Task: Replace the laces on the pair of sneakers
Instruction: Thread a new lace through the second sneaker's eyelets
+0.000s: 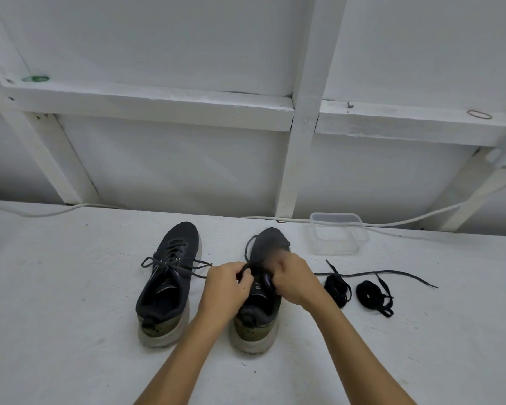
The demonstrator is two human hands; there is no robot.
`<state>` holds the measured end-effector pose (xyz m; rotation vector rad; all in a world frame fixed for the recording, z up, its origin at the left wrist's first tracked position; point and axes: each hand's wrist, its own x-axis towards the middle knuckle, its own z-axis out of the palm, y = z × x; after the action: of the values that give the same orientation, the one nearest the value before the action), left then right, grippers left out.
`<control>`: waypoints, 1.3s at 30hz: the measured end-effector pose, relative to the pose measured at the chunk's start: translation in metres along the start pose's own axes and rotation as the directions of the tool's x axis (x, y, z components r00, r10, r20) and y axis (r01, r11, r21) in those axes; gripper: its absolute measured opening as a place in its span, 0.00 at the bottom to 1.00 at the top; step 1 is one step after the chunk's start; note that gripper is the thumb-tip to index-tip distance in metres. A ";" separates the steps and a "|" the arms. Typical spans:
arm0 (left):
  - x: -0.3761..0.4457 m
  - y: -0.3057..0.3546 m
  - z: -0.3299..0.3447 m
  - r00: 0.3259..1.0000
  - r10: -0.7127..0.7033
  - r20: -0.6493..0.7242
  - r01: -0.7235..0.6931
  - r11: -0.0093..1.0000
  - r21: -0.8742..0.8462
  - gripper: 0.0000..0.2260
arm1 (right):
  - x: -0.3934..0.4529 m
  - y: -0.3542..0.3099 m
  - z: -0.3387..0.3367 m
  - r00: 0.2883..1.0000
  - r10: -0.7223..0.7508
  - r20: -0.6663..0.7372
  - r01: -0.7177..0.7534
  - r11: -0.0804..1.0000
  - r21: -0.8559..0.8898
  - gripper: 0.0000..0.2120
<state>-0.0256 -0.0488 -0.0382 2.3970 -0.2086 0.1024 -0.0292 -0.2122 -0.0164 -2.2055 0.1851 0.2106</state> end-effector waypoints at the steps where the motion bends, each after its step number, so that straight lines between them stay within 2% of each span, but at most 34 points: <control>1: 0.001 -0.002 0.000 0.999 -0.004 -0.033 0.005 1.000 0.005 0.11 | -0.002 0.001 -0.004 0.999 0.036 0.007 -0.036 0.989 0.141 0.10; 3: 0.000 -0.006 -0.001 1.000 -0.001 -0.025 0.000 1.000 -0.025 0.10 | -0.008 0.006 -0.015 0.997 0.071 0.016 -0.071 0.904 0.421 0.11; 5: 0.000 -0.006 -0.004 0.996 -0.038 0.080 0.049 0.989 -0.137 0.07 | -0.015 0.012 -0.020 0.997 0.073 -0.006 -0.057 0.828 0.557 0.12; 6: 0.002 -0.004 -0.005 0.984 -0.089 0.152 0.125 0.961 -0.246 0.06 | -0.017 0.014 -0.020 0.997 0.079 -0.013 -0.057 0.810 0.583 0.12; 8: 0.010 0.004 -0.008 0.923 -0.213 0.321 0.356 0.790 -0.498 0.08 | -0.020 0.016 -0.015 0.996 0.088 0.007 -0.076 0.807 0.585 0.12; 10: 0.023 0.007 -0.010 0.851 -0.277 0.447 0.516 0.599 -0.613 0.09 | -0.021 0.017 -0.007 0.995 0.091 0.041 -0.099 0.821 0.563 0.11; 13: 0.047 0.006 -0.013 0.772 -0.246 0.586 0.632 0.393 -0.668 0.11 | -0.020 0.018 -0.003 0.995 0.087 0.046 -0.099 0.844 0.528 0.12; 16: 0.070 0.007 -0.007 0.747 -0.278 0.604 0.665 0.312 -0.679 0.11 | -0.018 0.020 -0.004 0.995 0.077 0.056 -0.095 0.856 0.509 0.12; 19: 0.084 0.015 0.004 0.758 -0.302 0.578 0.652 0.315 -0.690 0.12 | -0.017 0.023 -0.005 0.996 0.059 0.068 -0.084 0.870 0.486 0.12; 20: 0.087 0.018 0.007 0.763 -0.315 0.565 0.646 0.343 -0.682 0.13 | -0.017 0.024 -0.005 0.996 0.053 0.070 -0.080 0.879 0.471 0.12; 24: 0.099 0.022 0.014 0.802 -0.311 0.510 0.585 0.584 -0.563 0.18 | -0.017 0.026 -0.004 0.996 0.036 0.077 -0.066 0.897 0.437 0.12; 26: 0.102 0.022 0.016 0.808 -0.254 0.532 0.554 0.637 -0.536 0.22 | -0.017 0.028 -0.004 0.996 0.038 0.084 -0.071 0.896 0.439 0.12; 30: 0.098 0.014 0.025 0.815 -0.183 0.549 0.511 0.673 -0.534 0.27 | -0.017 0.029 -0.004 0.995 0.036 0.096 -0.076 0.893 0.444 0.12; 35: 0.098 0.009 0.030 0.850 -0.167 0.500 0.425 0.778 -0.462 0.29 | -0.018 0.028 -0.003 0.995 0.027 0.094 -0.066 0.898 0.436 0.12; 37: 0.098 0.008 0.032 0.871 -0.178 0.457 0.426 0.737 -0.525 0.28 | -0.019 0.028 -0.003 0.995 0.014 0.095 -0.054 0.901 0.430 0.12; 39: 0.100 0.008 0.035 0.906 -0.229 0.357 0.406 0.712 -0.573 0.20 | -0.021 0.028 -0.002 0.996 -0.001 0.093 -0.038 0.907 0.419 0.12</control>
<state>0.0722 -0.0904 -0.0456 1.7101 0.0605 -0.3987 -0.0558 -0.2291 -0.0328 -1.7602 0.1818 0.2551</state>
